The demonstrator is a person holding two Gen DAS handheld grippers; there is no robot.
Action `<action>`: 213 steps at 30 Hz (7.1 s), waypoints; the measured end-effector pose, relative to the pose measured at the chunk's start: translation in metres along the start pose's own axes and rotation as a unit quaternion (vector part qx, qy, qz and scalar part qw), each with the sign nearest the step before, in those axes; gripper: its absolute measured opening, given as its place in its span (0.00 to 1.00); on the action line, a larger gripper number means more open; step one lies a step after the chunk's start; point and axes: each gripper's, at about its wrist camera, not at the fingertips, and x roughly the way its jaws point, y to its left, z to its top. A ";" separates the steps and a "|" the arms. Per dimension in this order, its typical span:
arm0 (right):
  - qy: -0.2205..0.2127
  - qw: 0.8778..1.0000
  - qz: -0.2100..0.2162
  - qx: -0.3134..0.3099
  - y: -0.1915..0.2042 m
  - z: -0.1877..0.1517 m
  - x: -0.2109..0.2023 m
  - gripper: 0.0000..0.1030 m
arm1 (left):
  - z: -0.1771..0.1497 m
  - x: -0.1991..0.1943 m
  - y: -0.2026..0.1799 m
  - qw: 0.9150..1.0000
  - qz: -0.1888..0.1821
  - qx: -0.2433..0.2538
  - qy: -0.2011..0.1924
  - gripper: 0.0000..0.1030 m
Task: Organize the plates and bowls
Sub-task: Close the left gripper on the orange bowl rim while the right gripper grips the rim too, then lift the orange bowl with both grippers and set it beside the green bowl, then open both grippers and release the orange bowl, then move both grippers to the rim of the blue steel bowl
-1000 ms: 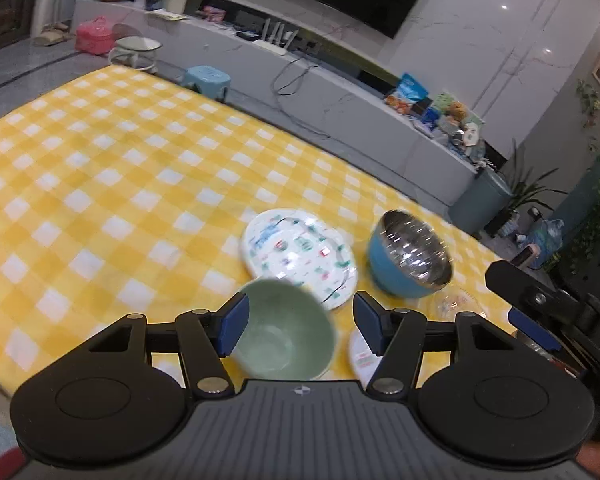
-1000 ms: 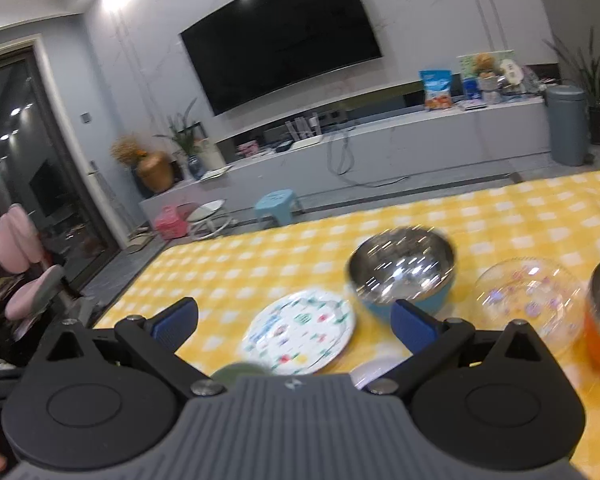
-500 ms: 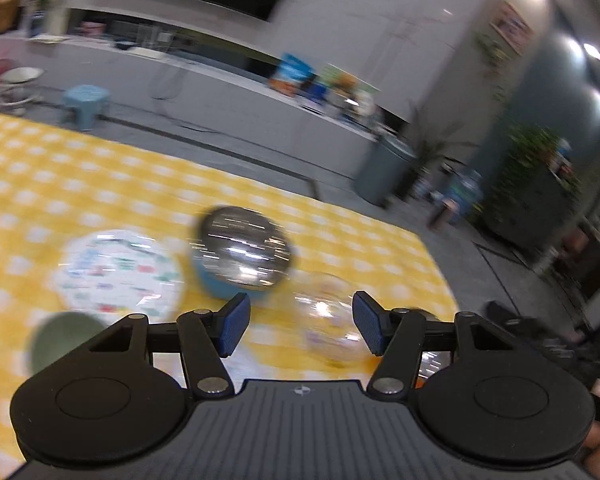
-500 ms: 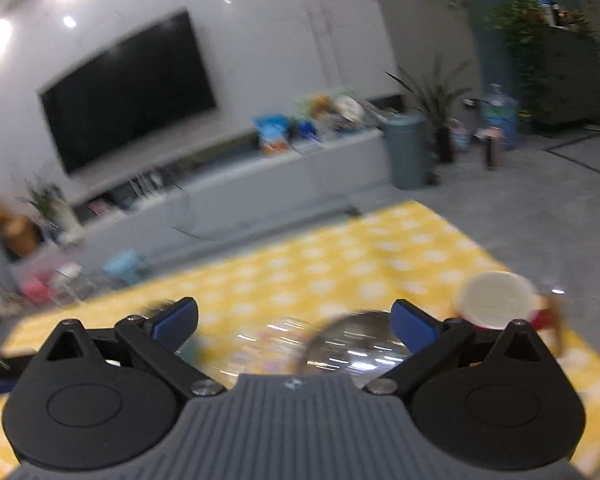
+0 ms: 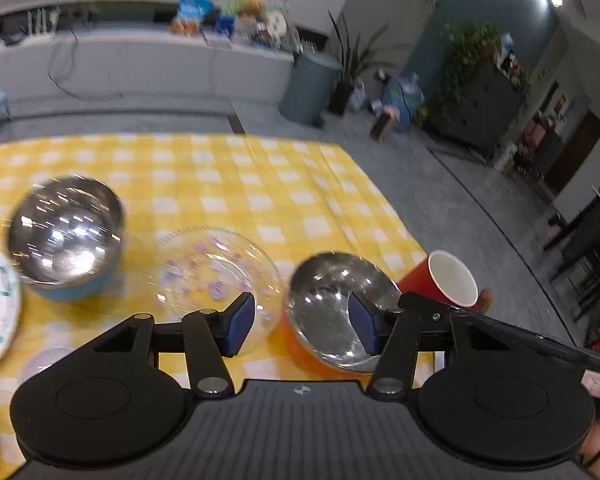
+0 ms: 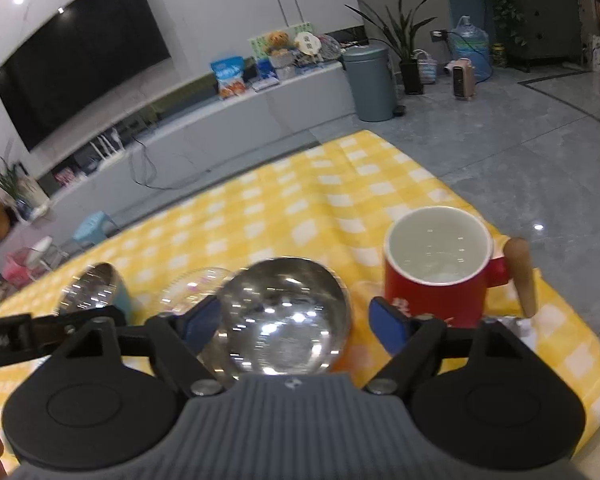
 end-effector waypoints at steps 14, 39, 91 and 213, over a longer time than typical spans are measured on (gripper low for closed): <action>0.069 0.996 -0.014 -0.050 0.004 -0.015 0.033 0.52 | -0.009 0.067 -0.013 0.995 0.051 0.006 0.086 0.20; 0.032 0.994 -0.023 -0.104 0.029 -0.017 0.027 0.14 | -0.022 0.034 -0.001 0.993 0.090 0.016 0.073 0.14; 0.296 0.921 0.227 -0.109 0.155 -0.120 0.012 0.29 | -0.110 -0.147 0.156 0.985 0.057 -0.097 0.131 0.21; 0.072 0.983 0.161 -0.042 0.168 0.007 0.088 0.97 | 0.008 -0.075 0.175 0.984 0.151 -0.065 -0.068 0.81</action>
